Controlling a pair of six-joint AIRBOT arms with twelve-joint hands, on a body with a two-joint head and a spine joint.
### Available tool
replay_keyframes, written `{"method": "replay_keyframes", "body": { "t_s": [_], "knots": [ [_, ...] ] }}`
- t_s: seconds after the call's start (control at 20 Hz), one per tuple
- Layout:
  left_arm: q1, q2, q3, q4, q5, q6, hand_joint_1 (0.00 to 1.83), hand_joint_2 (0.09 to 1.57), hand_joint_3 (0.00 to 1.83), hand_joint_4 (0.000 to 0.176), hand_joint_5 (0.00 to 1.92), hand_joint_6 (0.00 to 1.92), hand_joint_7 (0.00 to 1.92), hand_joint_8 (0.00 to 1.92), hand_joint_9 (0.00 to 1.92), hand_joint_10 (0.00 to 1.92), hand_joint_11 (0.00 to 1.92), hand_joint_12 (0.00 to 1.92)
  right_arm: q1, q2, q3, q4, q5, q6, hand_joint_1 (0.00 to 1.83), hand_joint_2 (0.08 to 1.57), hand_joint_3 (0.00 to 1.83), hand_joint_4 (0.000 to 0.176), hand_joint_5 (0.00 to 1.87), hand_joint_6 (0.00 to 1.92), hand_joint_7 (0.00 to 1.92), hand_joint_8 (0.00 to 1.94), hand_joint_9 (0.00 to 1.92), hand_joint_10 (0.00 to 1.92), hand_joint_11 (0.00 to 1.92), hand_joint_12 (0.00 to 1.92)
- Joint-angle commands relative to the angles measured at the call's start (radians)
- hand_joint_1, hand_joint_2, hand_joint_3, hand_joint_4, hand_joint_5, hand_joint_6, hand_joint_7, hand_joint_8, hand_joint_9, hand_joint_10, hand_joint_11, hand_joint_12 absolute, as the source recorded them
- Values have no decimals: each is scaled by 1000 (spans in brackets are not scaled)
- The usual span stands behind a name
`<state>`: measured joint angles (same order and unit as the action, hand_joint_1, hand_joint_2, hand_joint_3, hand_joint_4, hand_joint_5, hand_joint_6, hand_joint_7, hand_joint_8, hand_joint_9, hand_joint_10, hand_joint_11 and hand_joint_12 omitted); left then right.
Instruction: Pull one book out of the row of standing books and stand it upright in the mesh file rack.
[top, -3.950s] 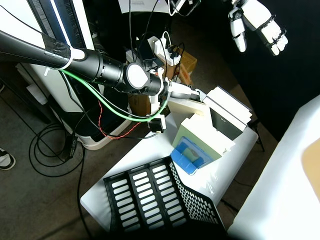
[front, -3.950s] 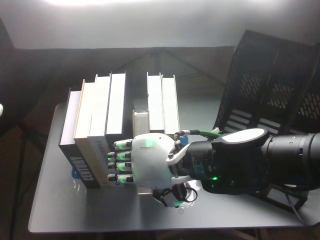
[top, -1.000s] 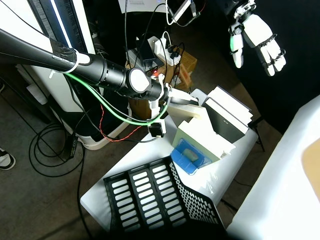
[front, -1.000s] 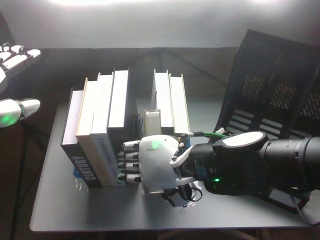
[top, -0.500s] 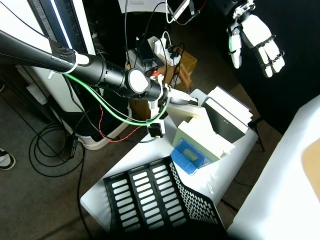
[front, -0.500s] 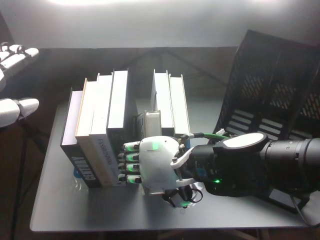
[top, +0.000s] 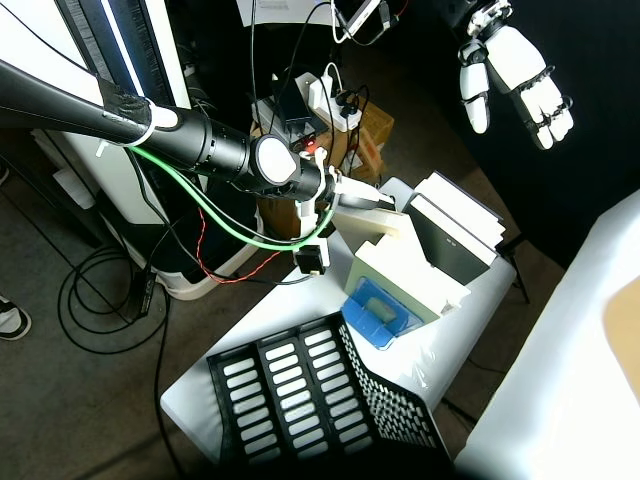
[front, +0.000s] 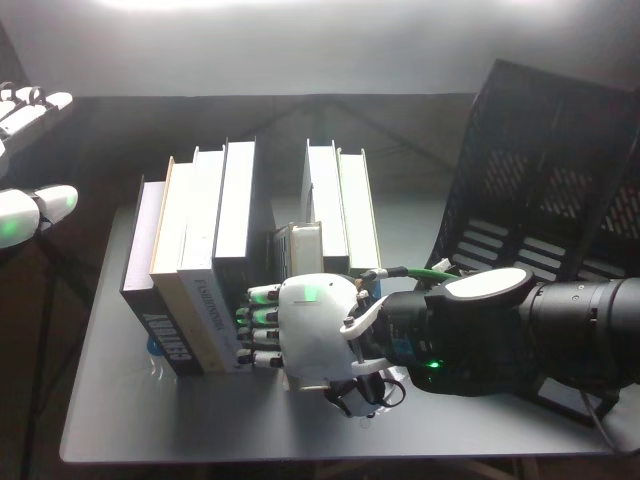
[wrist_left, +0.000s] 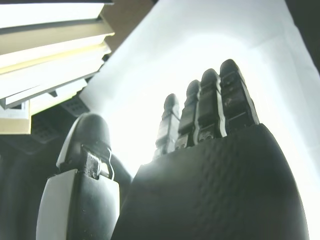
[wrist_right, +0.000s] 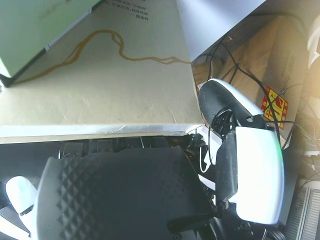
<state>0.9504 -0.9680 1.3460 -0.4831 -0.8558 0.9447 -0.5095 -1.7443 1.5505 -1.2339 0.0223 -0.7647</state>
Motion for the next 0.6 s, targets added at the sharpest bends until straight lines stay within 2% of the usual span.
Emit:
{"method": "replay_keyframes", "body": {
  "t_s": [0.0, 0.05, 0.1, 0.15, 0.25, 0.3, 0.35, 0.4, 0.45, 0.55],
  "knots": [
    [-6, 10, 11, -13, -114, 2, 186, 1360, 8, 158, 0, 0, 0, 0, 0, 0, 0, 0, -17, 20, 14, -8, -54, -13, 320, 1066, 615, 0, 101, 5, 131, 0, 88, 0, 0, 630],
    [-8, 10, 11, -10, -114, 2, 206, 1357, 6, 146, 0, 0, 0, 0, 0, 0, 0, 0, -17, 20, 15, -8, -54, -13, 320, 1066, 615, 0, 101, 5, 131, 0, 88, 0, 0, 630],
    [-10, 7, 13, -6, -113, 2, 346, 1337, 0, 90, 49, 22, 0, 0, 0, 0, 0, 0, -17, 21, 15, -8, -54, -13, 320, 1065, 615, 0, 101, 5, 131, 0, 88, 0, 0, 630],
    [-10, 5, 13, -4, -112, 2, 400, 1329, 0, 117, 26, 13, 0, 0, 0, 0, 0, 0, -17, 21, 16, -8, -54, -13, 320, 1065, 615, 0, 101, 5, 131, 0, 88, 0, 0, 630],
    [-10, 5, 10, -6, -117, 2, 442, 1357, 5, 97, 28, 15, 0, 0, 0, 0, 0, 0, -17, 21, 16, -8, -55, -13, 320, 1065, 615, 0, 101, 5, 131, 0, 88, 0, 0, 630],
    [-9, 5, 8, -8, -120, 2, 374, 1368, 10, 85, 5, 2, 0, 0, 0, 0, 0, 0, -17, 21, 16, -8, -54, -13, 320, 1065, 615, 0, 101, 5, 131, 0, 88, 0, 0, 630],
    [-8, 5, 7, -8, -120, 2, 346, 1373, 12, 116, 0, 0, 0, 0, 0, 0, 0, 0, -17, 21, 15, -8, -54, -13, 320, 1065, 615, 0, 101, 5, 131, 0, 88, 0, 0, 630],
    [-8, 5, 7, -8, -121, 2, 330, 1373, 11, 132, 0, 0, 0, 0, 0, 0, 0, 0, -17, 21, 15, -8, -54, -13, 320, 1065, 615, 0, 101, 5, 131, 0, 88, 0, 0, 630],
    [-8, 5, 6, -8, -123, 2, 359, 1372, 9, 133, 0, 0, 0, 0, 0, 0, 0, 0, -17, 21, 17, -8, -54, -13, 320, 1065, 616, 0, 101, 5, 131, 0, 88, 0, 0, 630],
    [-8, 5, 6, -8, -125, 2, 388, 1364, 4, 148, 0, 0, 0, 0, 0, 0, 0, 0, -17, 22, 22, 11, -54, -13, 320, 1065, 616, 0, 101, 5, 131, 0, 88, 0, 0, 630]
  ]
}}
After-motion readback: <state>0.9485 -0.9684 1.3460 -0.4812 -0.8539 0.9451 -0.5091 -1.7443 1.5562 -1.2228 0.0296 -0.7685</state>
